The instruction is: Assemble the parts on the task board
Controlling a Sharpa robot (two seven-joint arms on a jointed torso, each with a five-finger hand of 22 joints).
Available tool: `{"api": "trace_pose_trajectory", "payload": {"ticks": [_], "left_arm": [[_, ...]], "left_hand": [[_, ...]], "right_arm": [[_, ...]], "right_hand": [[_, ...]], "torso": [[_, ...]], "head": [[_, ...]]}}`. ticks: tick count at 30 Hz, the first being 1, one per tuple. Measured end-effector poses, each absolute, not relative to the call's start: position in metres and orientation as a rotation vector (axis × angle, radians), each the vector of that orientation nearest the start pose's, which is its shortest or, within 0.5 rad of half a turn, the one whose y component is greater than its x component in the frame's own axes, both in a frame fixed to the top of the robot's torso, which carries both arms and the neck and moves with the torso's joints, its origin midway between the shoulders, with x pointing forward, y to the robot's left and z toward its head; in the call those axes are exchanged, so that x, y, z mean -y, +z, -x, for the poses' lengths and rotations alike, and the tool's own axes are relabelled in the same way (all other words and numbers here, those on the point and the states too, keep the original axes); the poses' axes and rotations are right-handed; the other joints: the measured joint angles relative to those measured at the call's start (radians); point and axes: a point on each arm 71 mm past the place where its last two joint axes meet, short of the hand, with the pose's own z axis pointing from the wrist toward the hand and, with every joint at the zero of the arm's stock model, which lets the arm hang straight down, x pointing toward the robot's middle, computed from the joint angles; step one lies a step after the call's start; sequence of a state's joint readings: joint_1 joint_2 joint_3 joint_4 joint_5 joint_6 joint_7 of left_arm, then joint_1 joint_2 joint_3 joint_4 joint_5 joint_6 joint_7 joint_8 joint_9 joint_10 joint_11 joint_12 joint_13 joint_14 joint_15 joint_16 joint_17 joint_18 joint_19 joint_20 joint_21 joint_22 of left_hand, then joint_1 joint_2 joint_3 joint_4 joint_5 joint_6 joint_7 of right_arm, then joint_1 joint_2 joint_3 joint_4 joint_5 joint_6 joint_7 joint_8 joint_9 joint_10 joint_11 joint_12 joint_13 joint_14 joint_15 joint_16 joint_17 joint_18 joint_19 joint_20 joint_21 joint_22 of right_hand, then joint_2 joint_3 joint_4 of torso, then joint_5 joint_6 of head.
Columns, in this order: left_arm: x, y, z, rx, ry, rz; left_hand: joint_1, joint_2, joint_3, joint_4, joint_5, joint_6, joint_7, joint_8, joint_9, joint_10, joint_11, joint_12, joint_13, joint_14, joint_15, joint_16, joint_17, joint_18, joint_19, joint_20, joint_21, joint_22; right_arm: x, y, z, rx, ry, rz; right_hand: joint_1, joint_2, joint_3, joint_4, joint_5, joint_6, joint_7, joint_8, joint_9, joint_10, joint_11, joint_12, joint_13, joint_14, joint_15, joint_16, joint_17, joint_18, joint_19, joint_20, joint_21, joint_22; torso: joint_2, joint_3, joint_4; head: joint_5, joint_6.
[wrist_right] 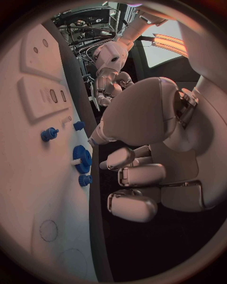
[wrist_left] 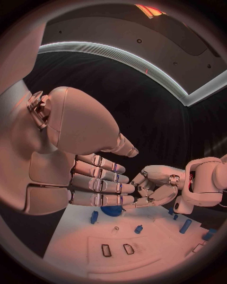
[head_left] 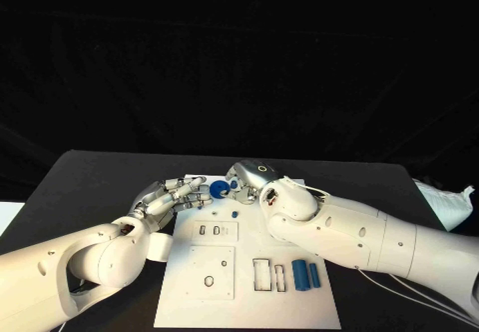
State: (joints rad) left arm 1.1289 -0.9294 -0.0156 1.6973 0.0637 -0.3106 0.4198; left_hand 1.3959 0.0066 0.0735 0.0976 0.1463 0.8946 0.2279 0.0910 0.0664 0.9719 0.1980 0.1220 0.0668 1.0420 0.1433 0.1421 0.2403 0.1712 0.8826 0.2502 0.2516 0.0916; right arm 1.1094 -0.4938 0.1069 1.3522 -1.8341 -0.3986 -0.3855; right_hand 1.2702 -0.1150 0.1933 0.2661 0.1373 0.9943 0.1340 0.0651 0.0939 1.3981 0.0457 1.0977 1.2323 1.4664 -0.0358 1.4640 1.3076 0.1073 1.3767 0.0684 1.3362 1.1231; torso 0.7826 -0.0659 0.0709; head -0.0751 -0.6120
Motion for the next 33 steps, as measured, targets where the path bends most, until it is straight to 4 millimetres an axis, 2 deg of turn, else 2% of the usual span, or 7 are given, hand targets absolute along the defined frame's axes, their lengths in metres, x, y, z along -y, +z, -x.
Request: {"api": "trace_pose_trajectory", "payload": {"ticks": [7,10,16,33], "left_arm": [[-0.204,-0.188,-0.447,-1.429,-1.644,1.225],[-0.205,-0.188,-0.448,-1.428,-1.641,1.226],[-0.205,-0.188,-0.448,-1.427,-1.639,1.226],[-0.206,-0.188,-0.448,-1.426,-1.638,1.226]], "left_hand": [[0.000,0.000,0.000,0.000,0.000,0.000,0.000,0.000,0.000,0.000,0.000,0.000,0.000,0.000,0.000,0.000,-0.001,0.000,0.000,0.000,0.000,0.000],[0.000,0.000,0.000,0.000,0.000,0.000,0.000,0.000,0.000,0.000,0.000,0.000,0.000,0.000,0.000,0.000,-0.001,0.000,0.000,0.000,0.000,0.000],[0.000,0.000,0.000,0.000,0.000,0.000,0.000,0.000,0.000,0.000,0.000,0.000,0.000,0.000,0.000,0.000,-0.001,0.000,0.000,0.000,0.000,0.000],[0.000,0.000,0.000,0.000,0.000,0.000,0.000,0.000,0.000,0.000,0.000,0.000,0.000,0.000,0.000,0.000,-0.001,0.000,0.000,0.000,0.000,-0.001]], "right_arm": [[0.074,-0.171,-0.518,-1.477,0.496,0.191],[0.071,-0.171,-0.522,-1.494,0.490,0.190],[0.066,-0.171,-0.529,-1.529,0.484,0.188],[0.061,-0.175,-0.535,-1.583,0.480,0.187]], "right_hand": [[-0.004,-0.015,-0.001,-0.001,0.000,-0.026,0.008,0.000,-0.006,0.000,0.000,-0.004,0.001,0.000,0.000,0.000,0.000,0.000,0.000,0.000,0.000,0.000],[-0.004,-0.014,-0.003,-0.003,0.000,-0.029,0.008,0.000,-0.007,0.000,0.000,-0.004,0.003,0.000,0.000,0.000,0.000,-0.011,0.004,0.004,0.000,0.001],[0.000,-0.018,-0.003,-0.003,0.000,-0.036,0.008,0.000,-0.008,0.000,0.000,-0.004,0.007,0.000,0.007,0.004,0.000,-0.011,0.004,0.004,0.004,0.005],[0.000,-0.018,-0.003,-0.003,0.000,-0.036,0.008,0.000,-0.009,0.003,0.003,0.024,0.026,0.000,0.007,0.012,0.000,-0.009,0.007,0.007,0.012,0.017]], "torso": [[0.000,-0.0001,0.0007],[0.000,-0.0001,0.0007],[0.001,0.0005,0.0009],[0.001,0.0016,-0.0023]], "head": [[0.005,0.002],[0.006,0.002],[0.011,0.001],[0.021,-0.003]]}}
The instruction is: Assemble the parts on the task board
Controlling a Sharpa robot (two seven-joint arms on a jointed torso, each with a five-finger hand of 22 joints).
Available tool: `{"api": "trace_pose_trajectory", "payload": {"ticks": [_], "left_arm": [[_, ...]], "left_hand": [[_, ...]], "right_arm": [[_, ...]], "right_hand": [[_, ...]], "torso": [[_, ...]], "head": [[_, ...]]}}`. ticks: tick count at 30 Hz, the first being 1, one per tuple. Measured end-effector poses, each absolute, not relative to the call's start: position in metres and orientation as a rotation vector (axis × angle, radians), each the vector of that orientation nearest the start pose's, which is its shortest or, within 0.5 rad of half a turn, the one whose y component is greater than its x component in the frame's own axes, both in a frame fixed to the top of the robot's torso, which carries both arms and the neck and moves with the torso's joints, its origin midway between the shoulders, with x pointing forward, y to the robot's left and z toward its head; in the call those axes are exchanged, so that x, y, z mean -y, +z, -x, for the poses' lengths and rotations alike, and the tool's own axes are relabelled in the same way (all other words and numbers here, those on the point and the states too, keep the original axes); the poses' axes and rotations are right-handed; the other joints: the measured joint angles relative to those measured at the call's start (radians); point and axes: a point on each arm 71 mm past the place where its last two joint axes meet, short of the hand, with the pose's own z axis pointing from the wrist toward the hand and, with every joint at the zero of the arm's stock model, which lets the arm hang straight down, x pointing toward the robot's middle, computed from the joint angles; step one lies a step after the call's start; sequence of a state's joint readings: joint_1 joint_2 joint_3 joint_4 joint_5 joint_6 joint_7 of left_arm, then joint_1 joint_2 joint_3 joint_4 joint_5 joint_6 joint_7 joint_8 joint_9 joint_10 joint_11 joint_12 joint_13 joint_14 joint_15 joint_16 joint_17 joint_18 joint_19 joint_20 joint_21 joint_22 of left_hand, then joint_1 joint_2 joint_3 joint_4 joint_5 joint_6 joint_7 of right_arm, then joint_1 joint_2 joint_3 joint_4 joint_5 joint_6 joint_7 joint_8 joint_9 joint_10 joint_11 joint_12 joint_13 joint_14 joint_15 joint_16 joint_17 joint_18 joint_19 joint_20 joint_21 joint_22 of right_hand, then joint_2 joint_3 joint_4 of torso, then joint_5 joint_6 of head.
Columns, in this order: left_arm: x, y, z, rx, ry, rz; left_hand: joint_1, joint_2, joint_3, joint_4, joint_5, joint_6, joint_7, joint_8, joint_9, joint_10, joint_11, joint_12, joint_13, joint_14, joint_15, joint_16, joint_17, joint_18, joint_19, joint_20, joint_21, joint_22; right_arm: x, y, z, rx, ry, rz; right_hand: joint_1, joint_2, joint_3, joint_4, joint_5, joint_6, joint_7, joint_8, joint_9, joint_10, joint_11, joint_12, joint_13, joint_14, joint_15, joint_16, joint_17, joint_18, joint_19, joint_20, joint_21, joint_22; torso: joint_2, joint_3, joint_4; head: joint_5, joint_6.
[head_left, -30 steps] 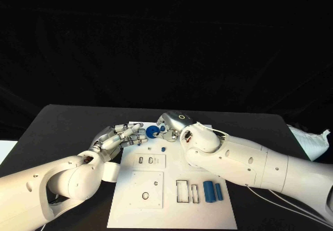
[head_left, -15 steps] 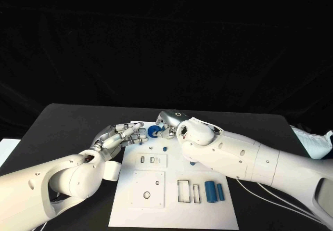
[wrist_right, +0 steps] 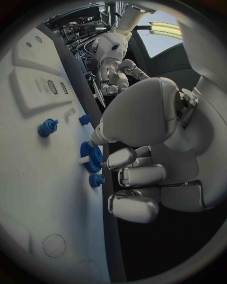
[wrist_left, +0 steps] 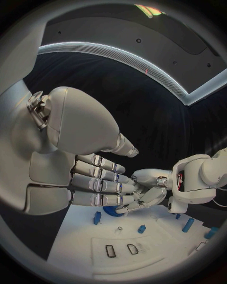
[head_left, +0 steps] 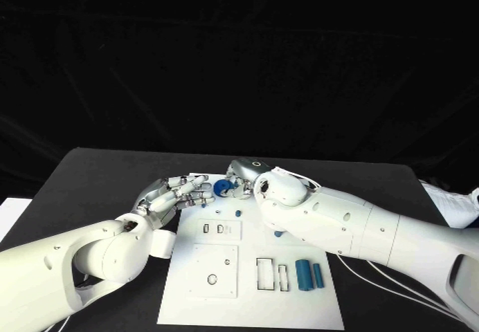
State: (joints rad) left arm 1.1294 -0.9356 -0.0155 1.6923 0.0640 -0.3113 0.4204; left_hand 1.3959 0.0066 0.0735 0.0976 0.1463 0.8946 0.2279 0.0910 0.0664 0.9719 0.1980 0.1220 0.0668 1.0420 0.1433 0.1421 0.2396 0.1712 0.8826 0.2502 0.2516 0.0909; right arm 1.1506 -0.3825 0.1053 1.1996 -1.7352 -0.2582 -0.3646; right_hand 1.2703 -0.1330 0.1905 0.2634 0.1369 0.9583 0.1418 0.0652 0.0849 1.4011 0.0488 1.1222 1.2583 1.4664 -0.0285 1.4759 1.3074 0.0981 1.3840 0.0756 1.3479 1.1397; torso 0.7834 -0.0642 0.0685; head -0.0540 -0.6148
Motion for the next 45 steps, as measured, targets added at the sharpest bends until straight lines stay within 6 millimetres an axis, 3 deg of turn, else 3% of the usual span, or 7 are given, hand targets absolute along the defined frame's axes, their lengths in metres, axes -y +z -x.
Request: {"api": "trace_pose_trajectory", "payload": {"ticks": [23,35,42,43,45], "left_arm": [[-0.2058,-0.1878,-0.4482,-1.426,-1.639,1.226],[-0.2059,-0.1877,-0.4482,-1.426,-1.638,1.226],[-0.2060,-0.1877,-0.4481,-1.426,-1.638,1.226],[-0.2060,-0.1877,-0.4481,-1.426,-1.638,1.226],[-0.2061,-0.1876,-0.4481,-1.426,-1.638,1.226]], "left_hand": [[0.000,0.000,0.000,0.000,0.000,0.000,0.000,0.000,0.000,0.000,0.000,0.000,0.000,0.000,0.000,0.000,0.000,0.000,0.000,0.000,0.000,0.000],[0.000,0.000,0.000,0.000,0.000,0.000,0.000,0.000,0.000,0.000,0.000,0.000,0.000,0.000,0.000,0.000,0.000,0.000,0.000,0.000,0.000,0.000],[0.000,0.000,0.000,0.000,0.000,0.000,0.000,0.000,0.000,0.000,0.000,0.000,0.000,0.000,0.000,0.000,0.000,0.000,0.000,0.000,0.000,0.000],[0.000,0.000,0.000,0.000,0.000,0.000,0.000,0.000,0.000,0.000,0.000,0.000,0.000,0.000,0.000,0.000,0.000,0.000,0.000,0.000,0.000,0.000],[0.000,0.000,0.000,0.000,0.000,0.000,0.000,0.000,0.000,0.000,0.000,0.000,0.000,0.000,0.000,0.000,0.000,0.000,0.000,0.000,0.000,0.000]], "right_arm": [[0.0553,-0.1761,-0.5364,-1.590,0.484,0.197],[0.0528,-0.1751,-0.5361,-1.566,0.484,0.193],[0.0532,-0.1735,-0.5339,-1.510,0.511,0.165],[0.0530,-0.1725,-0.5334,-1.498,0.518,0.160],[0.0525,-0.1699,-0.5322,-1.470,0.535,0.149]], "right_hand": [[0.020,0.020,0.006,-0.017,0.005,0.023,-0.005,0.002,0.003,0.005,0.000,0.018,0.017,0.000,0.000,0.006,0.000,0.001,0.000,0.000,0.000,0.004],[0.066,0.066,0.057,-0.085,0.016,0.090,-0.015,0.032,0.014,0.024,-0.017,0.055,0.044,0.000,-0.008,0.015,0.001,0.001,0.008,-0.008,0.015,0.024],[0.076,0.074,0.062,-0.093,0.018,0.093,-0.011,0.032,0.014,0.028,-0.019,0.065,0.053,0.000,-0.008,0.021,0.001,0.001,0.011,-0.011,0.020,0.034],[0.076,0.074,0.065,-0.095,0.021,0.093,-0.011,0.032,0.014,0.028,-0.019,0.065,0.053,0.000,-0.008,0.021,0.001,-0.009,0.011,-0.011,0.019,0.035],[0.076,0.074,0.066,-0.098,0.026,0.094,-0.011,0.032,0.013,0.030,-0.021,0.065,0.052,0.000,-0.008,0.021,0.001,-0.010,0.011,-0.011,0.019,0.036]], "torso": [[0.000,0.0000,0.0005],[0.000,0.0002,0.0001],[0.000,0.0010,-0.0002],[0.000,0.0012,-0.0002],[0.000,0.0013,-0.0001]], "head": [[0.003,0.001],[0.004,-0.002],[0.005,-0.001],[0.005,0.000],[0.005,0.000]]}}
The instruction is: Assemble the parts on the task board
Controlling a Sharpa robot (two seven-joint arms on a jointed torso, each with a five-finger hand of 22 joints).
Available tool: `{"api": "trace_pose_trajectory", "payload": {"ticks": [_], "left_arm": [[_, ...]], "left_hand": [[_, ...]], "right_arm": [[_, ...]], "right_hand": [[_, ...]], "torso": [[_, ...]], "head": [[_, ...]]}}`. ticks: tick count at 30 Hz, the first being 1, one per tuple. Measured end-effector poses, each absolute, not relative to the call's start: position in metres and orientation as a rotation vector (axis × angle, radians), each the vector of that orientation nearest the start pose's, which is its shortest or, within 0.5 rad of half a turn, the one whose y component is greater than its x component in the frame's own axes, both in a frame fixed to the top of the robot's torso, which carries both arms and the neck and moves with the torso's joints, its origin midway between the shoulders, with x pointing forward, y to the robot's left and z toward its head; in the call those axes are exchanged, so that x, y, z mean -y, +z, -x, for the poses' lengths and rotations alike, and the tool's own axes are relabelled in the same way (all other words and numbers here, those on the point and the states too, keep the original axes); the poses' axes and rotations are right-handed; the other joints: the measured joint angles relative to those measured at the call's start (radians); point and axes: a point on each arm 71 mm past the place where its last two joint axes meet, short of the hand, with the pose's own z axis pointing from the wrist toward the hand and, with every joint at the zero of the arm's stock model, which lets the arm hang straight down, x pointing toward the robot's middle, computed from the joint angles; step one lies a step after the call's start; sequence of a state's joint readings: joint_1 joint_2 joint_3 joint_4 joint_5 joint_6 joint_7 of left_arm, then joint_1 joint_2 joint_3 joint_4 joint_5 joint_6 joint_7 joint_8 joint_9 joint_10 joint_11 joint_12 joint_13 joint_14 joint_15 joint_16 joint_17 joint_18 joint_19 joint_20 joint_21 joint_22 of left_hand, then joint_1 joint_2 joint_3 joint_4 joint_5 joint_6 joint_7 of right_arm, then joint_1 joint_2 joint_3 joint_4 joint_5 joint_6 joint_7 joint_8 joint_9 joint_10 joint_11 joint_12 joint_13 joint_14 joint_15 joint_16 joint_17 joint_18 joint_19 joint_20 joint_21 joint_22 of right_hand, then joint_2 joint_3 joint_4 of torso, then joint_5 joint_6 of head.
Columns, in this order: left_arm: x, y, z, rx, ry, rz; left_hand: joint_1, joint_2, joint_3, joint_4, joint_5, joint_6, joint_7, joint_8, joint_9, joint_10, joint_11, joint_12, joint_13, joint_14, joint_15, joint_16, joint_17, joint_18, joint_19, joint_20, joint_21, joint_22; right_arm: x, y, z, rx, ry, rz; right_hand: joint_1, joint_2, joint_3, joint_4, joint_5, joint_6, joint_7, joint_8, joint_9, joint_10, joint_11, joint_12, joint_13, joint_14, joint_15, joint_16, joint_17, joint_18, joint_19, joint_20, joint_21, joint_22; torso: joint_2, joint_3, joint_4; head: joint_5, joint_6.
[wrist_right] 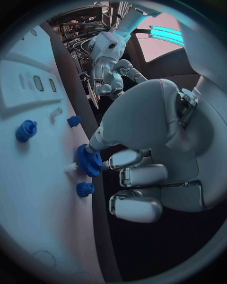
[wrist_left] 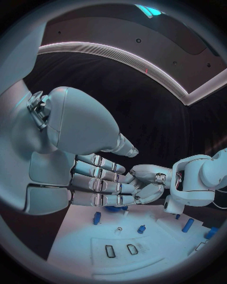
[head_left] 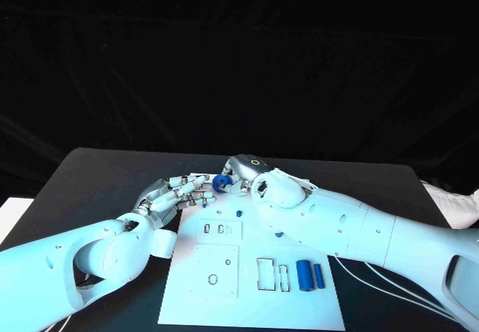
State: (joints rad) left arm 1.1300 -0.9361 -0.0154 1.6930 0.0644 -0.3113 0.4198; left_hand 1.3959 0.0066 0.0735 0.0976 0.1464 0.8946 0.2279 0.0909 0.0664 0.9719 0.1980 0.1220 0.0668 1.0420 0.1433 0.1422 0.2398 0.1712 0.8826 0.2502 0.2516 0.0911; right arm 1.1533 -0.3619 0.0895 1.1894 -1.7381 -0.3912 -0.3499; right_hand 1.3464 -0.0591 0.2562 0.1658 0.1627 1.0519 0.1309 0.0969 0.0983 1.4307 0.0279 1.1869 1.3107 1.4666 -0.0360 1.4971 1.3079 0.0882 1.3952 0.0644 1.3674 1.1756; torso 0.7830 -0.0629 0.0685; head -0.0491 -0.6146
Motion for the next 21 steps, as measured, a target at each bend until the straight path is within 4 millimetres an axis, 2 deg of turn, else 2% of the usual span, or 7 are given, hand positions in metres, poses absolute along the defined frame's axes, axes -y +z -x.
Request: {"api": "trace_pose_trajectory", "payload": {"ticks": [9,21], "left_arm": [[-0.207,-0.188,-0.448,-1.424,-1.636,1.228],[-0.211,-0.188,-0.448,-1.420,-1.628,1.231]], "left_hand": [[0.000,0.000,0.000,0.000,0.000,0.000,0.000,0.000,0.000,0.000,0.000,0.000,0.000,0.000,0.000,0.000,0.000,0.000,0.000,0.000,0.000,0.000],[0.000,0.000,0.000,0.000,0.000,0.000,0.000,0.000,0.000,0.000,0.000,0.000,0.000,0.000,0.000,0.000,0.000,0.000,0.000,0.000,0.000,0.000]], "right_arm": [[0.058,-0.159,-0.524,-1.385,0.598,0.133],[0.085,-0.152,-0.504,-1.400,0.614,0.145]], "right_hand": [[-0.004,0.004,-0.001,-0.001,0.004,0.001,0.001,0.000,0.000,0.002,-0.002,0.000,-0.001,0.000,0.000,0.000,0.000,-0.004,0.003,-0.003,0.004,0.002],[-0.011,0.011,-0.002,-0.002,-0.005,0.001,0.001,-0.001,0.000,0.002,-0.001,-0.007,-0.005,0.000,0.000,0.000,0.000,-0.004,0.014,-0.003,0.019,0.030]], "torso": [[0.000,-0.0001,-0.0011],[0.000,-0.0001,-0.0057]], "head": [[0.001,-0.001],[0.001,-0.002]]}}
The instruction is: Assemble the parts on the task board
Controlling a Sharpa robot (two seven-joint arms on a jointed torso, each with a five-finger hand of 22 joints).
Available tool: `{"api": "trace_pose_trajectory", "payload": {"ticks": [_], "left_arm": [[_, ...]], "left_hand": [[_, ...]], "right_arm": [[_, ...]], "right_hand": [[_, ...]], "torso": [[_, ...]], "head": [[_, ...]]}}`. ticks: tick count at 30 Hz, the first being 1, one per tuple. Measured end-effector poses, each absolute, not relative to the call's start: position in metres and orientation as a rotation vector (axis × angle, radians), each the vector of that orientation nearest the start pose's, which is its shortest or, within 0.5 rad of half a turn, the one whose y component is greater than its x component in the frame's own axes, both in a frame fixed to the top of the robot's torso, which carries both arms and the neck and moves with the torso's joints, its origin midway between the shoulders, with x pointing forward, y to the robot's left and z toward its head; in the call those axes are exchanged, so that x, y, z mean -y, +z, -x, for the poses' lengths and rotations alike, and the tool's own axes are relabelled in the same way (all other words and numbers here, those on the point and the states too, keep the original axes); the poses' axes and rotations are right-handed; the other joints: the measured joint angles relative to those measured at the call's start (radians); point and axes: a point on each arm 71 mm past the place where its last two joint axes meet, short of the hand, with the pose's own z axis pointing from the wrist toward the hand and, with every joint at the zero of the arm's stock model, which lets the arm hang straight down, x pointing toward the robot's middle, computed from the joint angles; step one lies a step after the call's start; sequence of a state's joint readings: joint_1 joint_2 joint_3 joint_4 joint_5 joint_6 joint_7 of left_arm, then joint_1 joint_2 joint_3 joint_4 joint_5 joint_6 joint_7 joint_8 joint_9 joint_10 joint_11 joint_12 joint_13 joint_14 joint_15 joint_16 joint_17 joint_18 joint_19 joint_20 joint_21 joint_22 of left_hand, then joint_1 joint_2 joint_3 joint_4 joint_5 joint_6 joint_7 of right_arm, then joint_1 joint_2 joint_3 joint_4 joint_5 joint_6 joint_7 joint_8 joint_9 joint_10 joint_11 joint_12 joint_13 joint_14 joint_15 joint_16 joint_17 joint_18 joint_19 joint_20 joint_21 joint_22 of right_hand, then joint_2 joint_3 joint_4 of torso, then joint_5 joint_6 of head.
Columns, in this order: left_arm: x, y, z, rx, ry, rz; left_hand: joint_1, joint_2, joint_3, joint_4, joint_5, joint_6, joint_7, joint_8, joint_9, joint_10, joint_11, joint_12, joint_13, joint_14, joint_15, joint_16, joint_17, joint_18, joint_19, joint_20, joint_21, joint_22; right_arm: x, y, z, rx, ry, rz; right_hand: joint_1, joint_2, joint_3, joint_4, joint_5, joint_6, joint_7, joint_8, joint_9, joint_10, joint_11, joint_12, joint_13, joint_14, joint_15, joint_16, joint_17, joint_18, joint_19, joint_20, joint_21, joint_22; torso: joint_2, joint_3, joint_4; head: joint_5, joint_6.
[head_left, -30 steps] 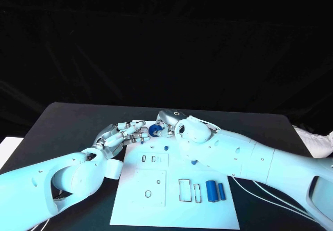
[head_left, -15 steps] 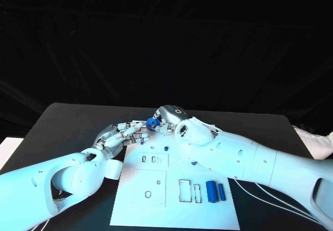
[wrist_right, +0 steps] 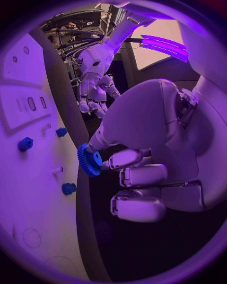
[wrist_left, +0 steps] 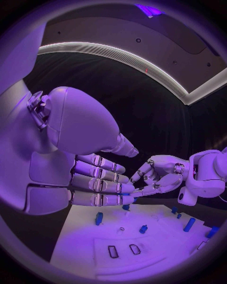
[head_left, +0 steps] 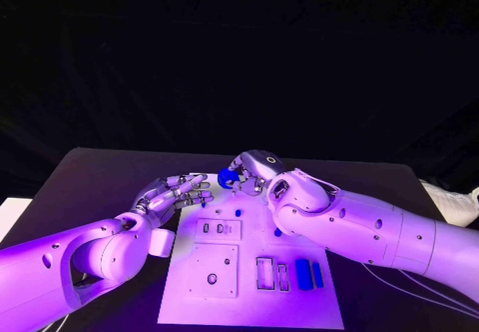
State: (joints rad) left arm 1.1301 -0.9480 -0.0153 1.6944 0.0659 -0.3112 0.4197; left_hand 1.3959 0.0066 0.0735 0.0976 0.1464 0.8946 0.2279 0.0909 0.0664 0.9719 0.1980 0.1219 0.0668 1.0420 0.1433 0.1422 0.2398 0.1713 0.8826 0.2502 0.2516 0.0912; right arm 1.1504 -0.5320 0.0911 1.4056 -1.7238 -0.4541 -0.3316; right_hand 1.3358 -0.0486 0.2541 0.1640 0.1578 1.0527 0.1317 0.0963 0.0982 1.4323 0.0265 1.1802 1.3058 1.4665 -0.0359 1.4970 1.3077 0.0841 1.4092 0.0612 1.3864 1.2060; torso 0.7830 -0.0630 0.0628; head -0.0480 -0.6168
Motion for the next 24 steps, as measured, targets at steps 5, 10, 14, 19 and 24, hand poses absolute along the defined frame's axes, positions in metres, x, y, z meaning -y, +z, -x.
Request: {"api": "trace_pose_trajectory", "payload": {"ticks": [5,10,14,19,24], "left_arm": [[-0.212,-0.187,-0.448,-1.420,-1.627,1.231],[-0.213,-0.187,-0.448,-1.419,-1.626,1.232],[-0.213,-0.187,-0.448,-1.419,-1.625,1.232],[-0.213,-0.187,-0.447,-1.419,-1.625,1.232],[-0.213,-0.187,-0.447,-1.419,-1.626,1.232]], "left_hand": [[0.000,0.000,0.000,0.000,0.000,0.000,0.000,0.000,0.000,0.000,0.000,0.000,0.000,0.000,0.000,0.000,0.000,0.000,0.000,0.000,0.000,0.000],[0.000,0.000,0.000,0.000,0.000,0.000,0.000,0.000,0.000,0.000,0.000,0.000,0.000,0.000,0.000,0.000,0.000,0.000,0.000,0.000,0.000,0.000],[0.000,0.000,0.000,0.000,0.000,0.000,0.000,0.000,0.000,0.000,0.000,0.000,0.000,0.000,0.000,0.000,-0.001,0.000,0.000,0.000,0.000,-0.001],[0.000,0.000,0.000,0.000,0.000,0.000,0.000,0.000,0.000,0.000,0.000,0.000,0.000,0.000,0.000,0.000,-0.003,0.000,0.000,0.000,0.000,-0.002],[0.000,0.000,0.000,0.000,0.000,0.000,0.000,0.000,0.000,0.000,0.000,0.000,0.000,0.000,0.000,0.000,-0.003,0.000,0.000,0.000,0.000,-0.002]], "right_arm": [[0.092,-0.157,-0.497,-1.443,0.605,0.157],[0.095,-0.162,-0.493,-1.480,0.592,0.171],[0.097,-0.166,-0.493,-1.505,0.573,0.176],[0.099,-0.169,-0.495,-1.527,0.552,0.180],[0.096,-0.171,-0.496,-1.536,0.539,0.185]], "right_hand": [[0.000,0.000,0.000,0.000,-0.002,0.000,0.000,-0.001,0.000,0.000,0.000,0.000,0.000,0.000,0.000,0.000,0.000,0.000,0.000,0.000,0.000,0.005],[0.000,0.000,0.000,0.000,-0.004,-0.001,-0.001,-0.003,0.000,0.000,0.000,0.000,0.000,0.000,0.000,0.000,0.000,0.000,0.000,0.000,0.000,0.006],[-0.002,-0.002,0.000,0.000,-0.010,-0.001,-0.001,-0.005,0.000,0.000,0.000,0.000,0.000,0.000,0.000,0.000,0.000,0.000,0.000,0.000,0.000,0.006],[-0.008,-0.008,0.000,0.000,-0.010,-0.001,-0.001,-0.006,0.000,0.000,0.000,0.000,0.000,0.000,0.000,0.000,0.000,0.000,0.004,-0.004,0.004,0.008],[-0.017,-0.009,0.000,0.000,-0.013,0.001,-0.004,-0.009,0.000,0.000,0.000,0.000,0.001,0.000,0.000,0.000,0.000,0.000,0.007,0.000,0.004,0.009]], "torso": [[0.001,0.0005,-0.0013],[0.001,0.0006,-0.0009],[0.001,0.0001,-0.0005],[0.001,-0.0006,0.0000],[0.001,-0.0005,0.0002]], "head": [[0.001,0.000],[0.000,-0.001],[-0.003,-0.001],[-0.005,-0.002],[-0.004,-0.004]]}}
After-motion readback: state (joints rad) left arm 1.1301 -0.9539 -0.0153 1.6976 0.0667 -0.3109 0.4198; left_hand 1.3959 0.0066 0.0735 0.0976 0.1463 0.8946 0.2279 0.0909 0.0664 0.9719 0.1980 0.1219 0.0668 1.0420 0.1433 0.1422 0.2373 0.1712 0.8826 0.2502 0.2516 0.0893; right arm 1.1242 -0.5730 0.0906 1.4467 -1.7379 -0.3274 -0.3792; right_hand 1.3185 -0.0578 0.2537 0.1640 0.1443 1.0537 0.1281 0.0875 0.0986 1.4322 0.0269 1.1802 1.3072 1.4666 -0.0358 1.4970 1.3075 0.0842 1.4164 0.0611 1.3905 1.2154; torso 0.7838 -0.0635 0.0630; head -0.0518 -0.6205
